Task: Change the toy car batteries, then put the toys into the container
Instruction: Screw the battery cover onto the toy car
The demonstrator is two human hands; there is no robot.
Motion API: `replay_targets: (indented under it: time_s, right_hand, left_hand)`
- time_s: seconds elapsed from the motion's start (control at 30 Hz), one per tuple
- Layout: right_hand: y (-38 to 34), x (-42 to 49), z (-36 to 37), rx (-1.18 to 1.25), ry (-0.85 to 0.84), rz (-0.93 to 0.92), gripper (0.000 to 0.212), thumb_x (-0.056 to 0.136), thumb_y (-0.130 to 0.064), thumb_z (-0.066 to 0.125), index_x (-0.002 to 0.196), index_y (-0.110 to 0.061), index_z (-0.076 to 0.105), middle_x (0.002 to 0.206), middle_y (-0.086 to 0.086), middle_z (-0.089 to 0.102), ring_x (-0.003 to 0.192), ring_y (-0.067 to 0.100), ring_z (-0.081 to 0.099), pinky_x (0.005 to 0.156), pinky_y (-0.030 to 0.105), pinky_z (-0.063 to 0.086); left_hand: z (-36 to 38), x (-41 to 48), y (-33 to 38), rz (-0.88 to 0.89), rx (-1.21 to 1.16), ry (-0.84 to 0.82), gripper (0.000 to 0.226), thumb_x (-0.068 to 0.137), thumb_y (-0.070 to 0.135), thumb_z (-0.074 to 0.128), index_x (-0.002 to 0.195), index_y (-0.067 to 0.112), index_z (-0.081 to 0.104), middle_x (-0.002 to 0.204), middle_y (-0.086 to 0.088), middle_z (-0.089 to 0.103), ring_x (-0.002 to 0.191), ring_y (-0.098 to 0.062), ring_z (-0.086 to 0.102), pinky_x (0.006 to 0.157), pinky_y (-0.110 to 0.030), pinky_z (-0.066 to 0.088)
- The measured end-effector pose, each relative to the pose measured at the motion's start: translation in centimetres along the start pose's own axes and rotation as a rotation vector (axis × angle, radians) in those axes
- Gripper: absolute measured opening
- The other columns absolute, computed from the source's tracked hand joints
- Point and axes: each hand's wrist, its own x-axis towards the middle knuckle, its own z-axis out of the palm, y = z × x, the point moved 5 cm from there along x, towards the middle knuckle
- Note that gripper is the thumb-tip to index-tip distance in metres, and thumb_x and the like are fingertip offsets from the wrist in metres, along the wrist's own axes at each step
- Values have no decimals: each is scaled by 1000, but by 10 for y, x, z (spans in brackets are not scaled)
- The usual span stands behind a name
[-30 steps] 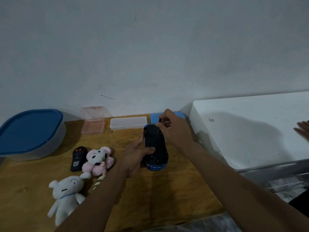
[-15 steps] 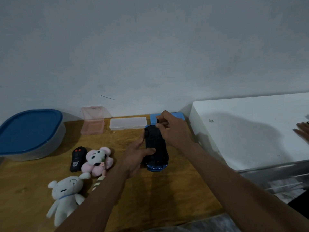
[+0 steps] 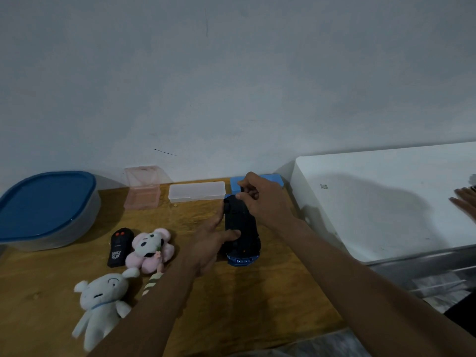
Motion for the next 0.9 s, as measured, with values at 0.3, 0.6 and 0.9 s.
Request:
replay_targets:
  time_s: [0.3,0.6,0.9]
  right_hand:
    - [-3,-2,-4,-17,12,-11,14,84,-14,69,89,-5,59,81,6,67,74,19,62,68,36,56]
    - [-5,-4,-3,-1,-2,-20,13,84,-12,68,94,-5,64,85,8,70,78,19,65,70,35,56]
    - [-4,-9,-4,-27,-5,32,16,85,-16,68,97,-9,61,78,3,65,71,16,61,64,34,55]
  left_hand:
    - [-4,1,-1,-6,-13,24,80,89,-1,60,146,46,28,121,-2,65,107,-31,64,91,-55,52]
    - [0,0,-1,3,-10,2,80,89,0,60,146,45,28,118,0,65,105,-28,65,89,-50,54]
    - [1,2,-6,7,-59,-10,80,89,-1,60,145,46,29,116,-2,67,104,-28,66,86,-49,56]
